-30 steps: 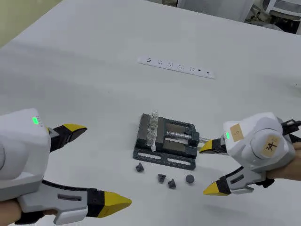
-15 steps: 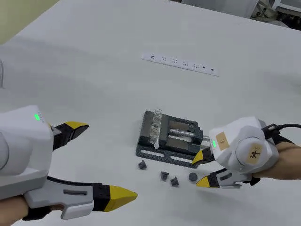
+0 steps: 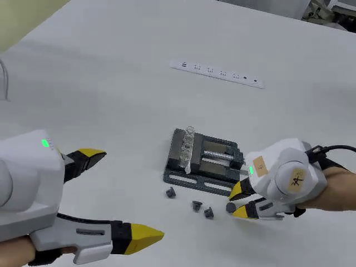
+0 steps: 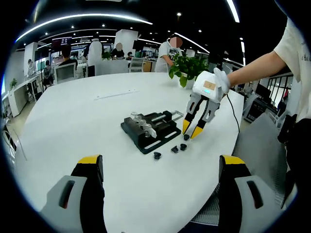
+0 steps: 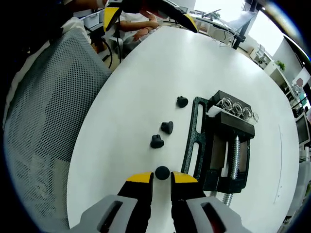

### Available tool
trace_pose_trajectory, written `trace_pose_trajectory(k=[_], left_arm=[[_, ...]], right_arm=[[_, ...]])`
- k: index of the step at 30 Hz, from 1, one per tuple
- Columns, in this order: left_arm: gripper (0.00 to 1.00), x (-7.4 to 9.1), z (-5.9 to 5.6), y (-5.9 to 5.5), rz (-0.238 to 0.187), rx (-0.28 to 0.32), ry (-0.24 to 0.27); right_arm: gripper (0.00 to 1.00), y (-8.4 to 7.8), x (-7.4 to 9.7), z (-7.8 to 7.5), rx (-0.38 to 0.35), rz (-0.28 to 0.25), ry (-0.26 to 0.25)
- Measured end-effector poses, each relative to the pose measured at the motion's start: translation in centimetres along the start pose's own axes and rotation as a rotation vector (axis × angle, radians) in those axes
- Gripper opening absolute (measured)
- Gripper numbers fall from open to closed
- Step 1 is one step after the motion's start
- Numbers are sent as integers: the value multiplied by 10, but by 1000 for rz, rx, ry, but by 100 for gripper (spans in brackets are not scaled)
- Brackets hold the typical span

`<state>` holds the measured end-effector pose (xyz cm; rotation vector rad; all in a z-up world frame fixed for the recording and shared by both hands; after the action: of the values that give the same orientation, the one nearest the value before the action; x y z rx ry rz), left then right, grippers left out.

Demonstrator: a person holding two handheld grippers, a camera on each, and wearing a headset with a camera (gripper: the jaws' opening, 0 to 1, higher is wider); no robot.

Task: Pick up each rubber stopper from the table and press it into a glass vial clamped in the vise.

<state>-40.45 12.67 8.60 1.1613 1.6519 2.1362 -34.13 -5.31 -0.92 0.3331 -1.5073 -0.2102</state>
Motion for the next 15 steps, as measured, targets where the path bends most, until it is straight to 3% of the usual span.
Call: trace_pose_trajectory(k=[15], left_arm=[[98, 2, 1, -2, -4, 11, -2]], right_arm=[[8, 1, -1, 0, 14, 16, 3]])
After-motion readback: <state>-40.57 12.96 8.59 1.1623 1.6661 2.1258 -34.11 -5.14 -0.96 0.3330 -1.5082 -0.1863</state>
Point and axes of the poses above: the centre of the closed fingertips' face, and the gripper's own axes: x roughly backward along the fingers, z roughly to its left, y roughly out of its top, the point moved 2 cm from there along x, roughly backward along the fingers, and after that the axes turned 15 degrees about -x, right-handed, at the moved point
